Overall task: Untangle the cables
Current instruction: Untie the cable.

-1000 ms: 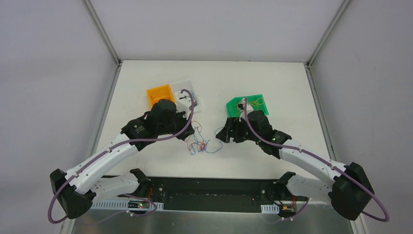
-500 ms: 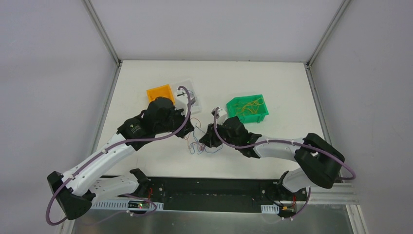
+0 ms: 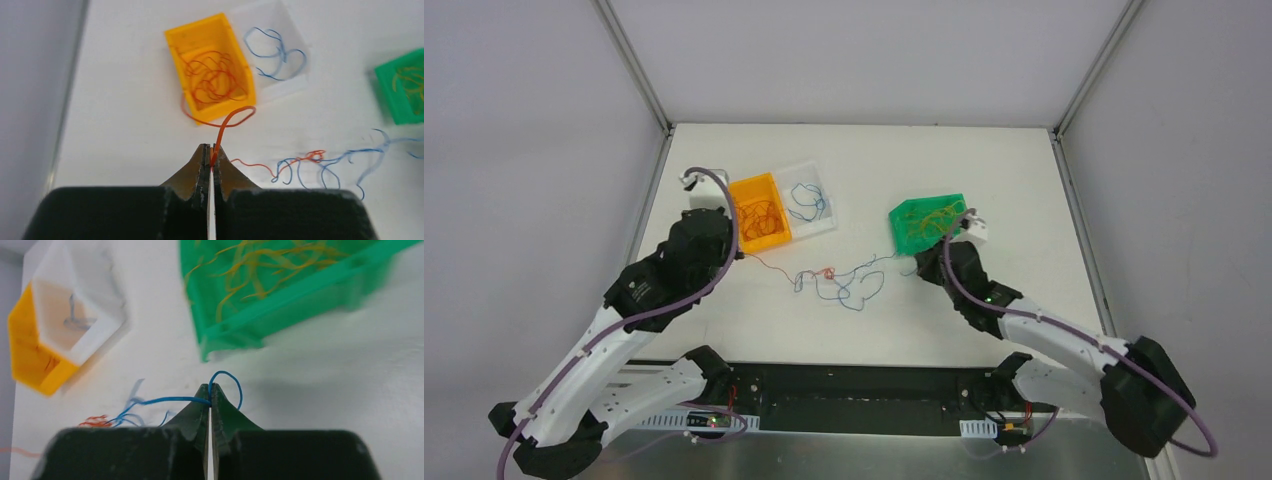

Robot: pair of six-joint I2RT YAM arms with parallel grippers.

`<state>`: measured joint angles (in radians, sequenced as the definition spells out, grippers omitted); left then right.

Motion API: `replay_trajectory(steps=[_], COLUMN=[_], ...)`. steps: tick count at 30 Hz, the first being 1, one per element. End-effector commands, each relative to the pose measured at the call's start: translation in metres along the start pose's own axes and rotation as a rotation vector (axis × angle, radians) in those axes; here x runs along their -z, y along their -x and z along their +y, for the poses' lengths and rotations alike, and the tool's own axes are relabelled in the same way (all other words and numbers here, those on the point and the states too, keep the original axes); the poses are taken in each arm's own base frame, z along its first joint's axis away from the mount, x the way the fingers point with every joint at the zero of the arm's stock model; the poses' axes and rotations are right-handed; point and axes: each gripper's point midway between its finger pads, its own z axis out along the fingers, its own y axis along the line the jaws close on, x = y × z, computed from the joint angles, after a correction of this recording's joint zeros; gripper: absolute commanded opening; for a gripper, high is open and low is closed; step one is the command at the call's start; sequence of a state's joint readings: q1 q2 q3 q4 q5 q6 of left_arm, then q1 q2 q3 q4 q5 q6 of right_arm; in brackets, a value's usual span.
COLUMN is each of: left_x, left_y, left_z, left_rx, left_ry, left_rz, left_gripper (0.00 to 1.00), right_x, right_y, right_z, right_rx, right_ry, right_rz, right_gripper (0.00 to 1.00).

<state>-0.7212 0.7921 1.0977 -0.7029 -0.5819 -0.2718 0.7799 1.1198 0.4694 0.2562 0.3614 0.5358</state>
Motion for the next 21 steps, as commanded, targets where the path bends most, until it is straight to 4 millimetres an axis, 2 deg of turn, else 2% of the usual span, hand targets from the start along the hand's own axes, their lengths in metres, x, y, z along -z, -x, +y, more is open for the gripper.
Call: replay_trajectory(steps=[1,6,10,16,21], left_x=[0.021,0.023,0.019,0.004,-0.007], left_y=[0.017,0.014,0.004,-0.015,-0.028], left_z=[0.065,0.072,0.063,0.031,0.007], left_rx=[0.034,0.007,0.021,0.000,-0.031], left_ry=[0.289,0.323,0.269,0.131,0.048], left_rz=[-0.099,-0.097,-0.073,0.015,0.096], left_gripper=[0.00,0.00,0.00,0.00,0.00], right_x=[0.031,0.068,0.083,0.083,0.076], right_y=[0.021,0.047,0.056,0.059,0.052], right_z=[-0.088,-0.113,-0.122,-0.113,-0.093], right_rx=[-0.171,-0.219,-0.193,-0.124,-0.073], right_ry=[-0.294,-0.339,-0.365,-0.347,-0.268], right_rz=[-0.120,-0.263,-0.288,-0.248,-0.158], right_gripper=[0.00,0.00,0.00,0.00,0.03])
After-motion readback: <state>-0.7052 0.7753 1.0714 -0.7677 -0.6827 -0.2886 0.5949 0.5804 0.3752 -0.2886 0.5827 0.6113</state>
